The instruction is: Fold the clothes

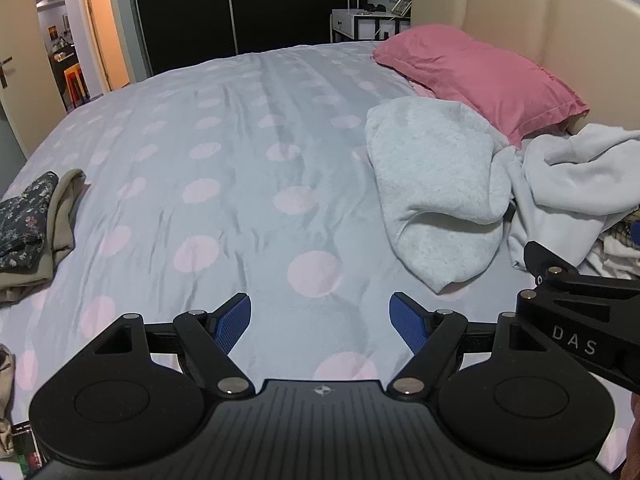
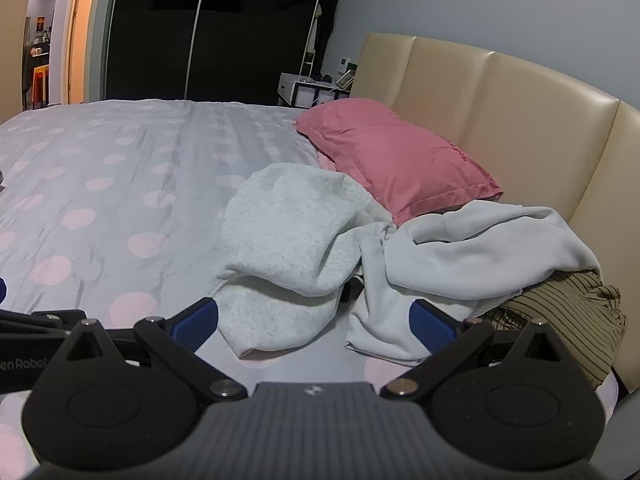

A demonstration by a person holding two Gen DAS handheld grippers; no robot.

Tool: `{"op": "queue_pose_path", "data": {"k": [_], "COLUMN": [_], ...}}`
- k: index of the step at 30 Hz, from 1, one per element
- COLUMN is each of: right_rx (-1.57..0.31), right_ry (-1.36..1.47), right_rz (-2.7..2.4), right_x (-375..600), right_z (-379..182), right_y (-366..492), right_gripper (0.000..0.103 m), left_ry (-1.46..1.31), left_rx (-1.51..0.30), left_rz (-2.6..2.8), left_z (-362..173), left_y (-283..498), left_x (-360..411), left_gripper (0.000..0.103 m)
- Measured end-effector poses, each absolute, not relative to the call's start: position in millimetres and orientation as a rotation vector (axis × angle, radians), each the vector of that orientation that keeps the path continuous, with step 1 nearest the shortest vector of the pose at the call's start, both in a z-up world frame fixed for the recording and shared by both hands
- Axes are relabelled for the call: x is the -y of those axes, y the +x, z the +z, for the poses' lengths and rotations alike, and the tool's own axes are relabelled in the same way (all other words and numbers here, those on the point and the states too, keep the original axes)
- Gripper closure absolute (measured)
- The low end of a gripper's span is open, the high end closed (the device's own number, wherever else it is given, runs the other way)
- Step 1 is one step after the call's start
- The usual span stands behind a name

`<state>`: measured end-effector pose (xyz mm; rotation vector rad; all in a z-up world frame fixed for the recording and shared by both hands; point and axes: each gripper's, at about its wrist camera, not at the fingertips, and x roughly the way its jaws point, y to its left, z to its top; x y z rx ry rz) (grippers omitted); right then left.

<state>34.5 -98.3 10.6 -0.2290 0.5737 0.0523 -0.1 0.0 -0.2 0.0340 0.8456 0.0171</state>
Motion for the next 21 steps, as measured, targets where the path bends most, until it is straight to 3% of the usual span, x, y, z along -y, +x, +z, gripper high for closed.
{"op": "queue_pose_path", "data": {"k": [21], "right_rx": [-0.573], "right_ry": [-0.280], "right_rz": [0.069], "right_x": [92.9], "right_z": [7.1], "right_y": [29.9], "right_gripper": [0.001], "left_ry": [0.069], "left_rx": [-0.868], "left_rz": [0.025], "left_z": [-2.2], "left_y": [-0.8], "left_x": [-2.4], "left_gripper": [0.027]}}
